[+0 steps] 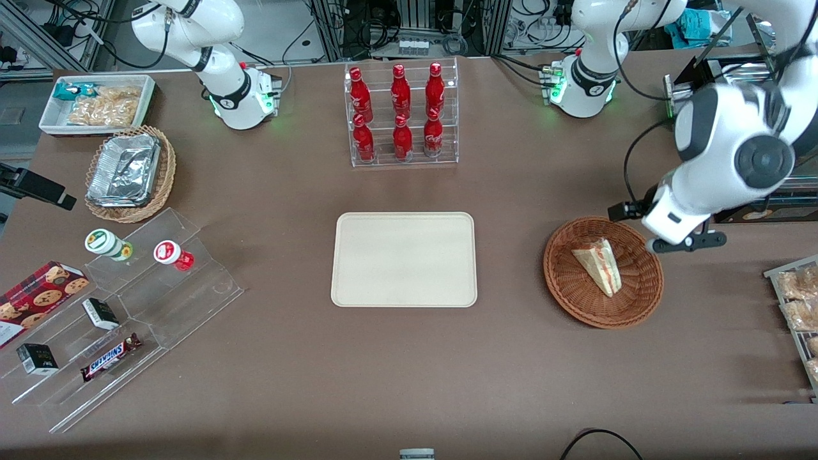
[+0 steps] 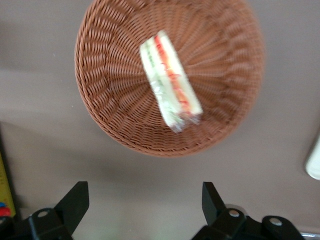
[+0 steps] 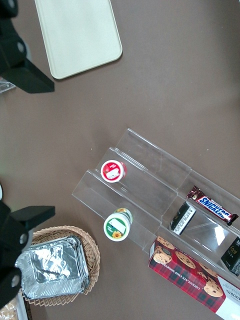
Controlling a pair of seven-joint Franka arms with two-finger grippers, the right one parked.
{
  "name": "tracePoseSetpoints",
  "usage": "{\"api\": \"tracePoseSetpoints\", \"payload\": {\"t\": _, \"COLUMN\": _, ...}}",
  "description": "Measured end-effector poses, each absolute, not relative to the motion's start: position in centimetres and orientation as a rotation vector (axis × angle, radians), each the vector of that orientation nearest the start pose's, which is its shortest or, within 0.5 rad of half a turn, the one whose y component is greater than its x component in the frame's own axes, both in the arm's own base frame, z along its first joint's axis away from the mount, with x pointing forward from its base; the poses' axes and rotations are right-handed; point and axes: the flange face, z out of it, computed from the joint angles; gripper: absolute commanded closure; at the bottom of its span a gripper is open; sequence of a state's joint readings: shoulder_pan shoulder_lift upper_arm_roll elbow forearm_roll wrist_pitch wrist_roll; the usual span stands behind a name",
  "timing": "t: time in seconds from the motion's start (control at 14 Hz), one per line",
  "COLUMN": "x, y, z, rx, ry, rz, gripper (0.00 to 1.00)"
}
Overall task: Place sandwich from basket to tray
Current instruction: 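Move the left gripper down toward the sandwich in the wicker basket, then close the left gripper on the wrapped sandwich and lift it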
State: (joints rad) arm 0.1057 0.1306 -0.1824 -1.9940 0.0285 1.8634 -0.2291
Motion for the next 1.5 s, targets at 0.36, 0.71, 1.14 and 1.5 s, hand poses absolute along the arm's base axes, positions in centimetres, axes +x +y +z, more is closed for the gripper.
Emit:
{"api": "tracePoseSetpoints", "payload": {"t": 0.36, "x": 58.1, "y": -0.3, "z": 29.6, "rx": -3.075, "ry": -0.621, "rz": 0.407, "gripper": 0.00}}
{"api": "tracePoseSetpoints", "payload": {"t": 0.71, "x": 59.4, "y": -2.6, "z": 29.9, "rx": -3.041, "ry": -0.809, "rz": 0.342, "gripper": 0.00}}
{"api": "tracePoseSetpoints", "payload": {"t": 1.14, "x": 60.2, "y": -4.0, "z": 24.8, "rx": -3.076, "ry": -0.806, "rz": 0.331, "gripper": 0.00}}
{"api": "tracePoseSetpoints", "payload": {"t": 1.5, "x": 60.1, "y": -4.7, "z": 22.6, "rx": -3.083, "ry": -0.800, "rz": 0.352, "gripper": 0.47}}
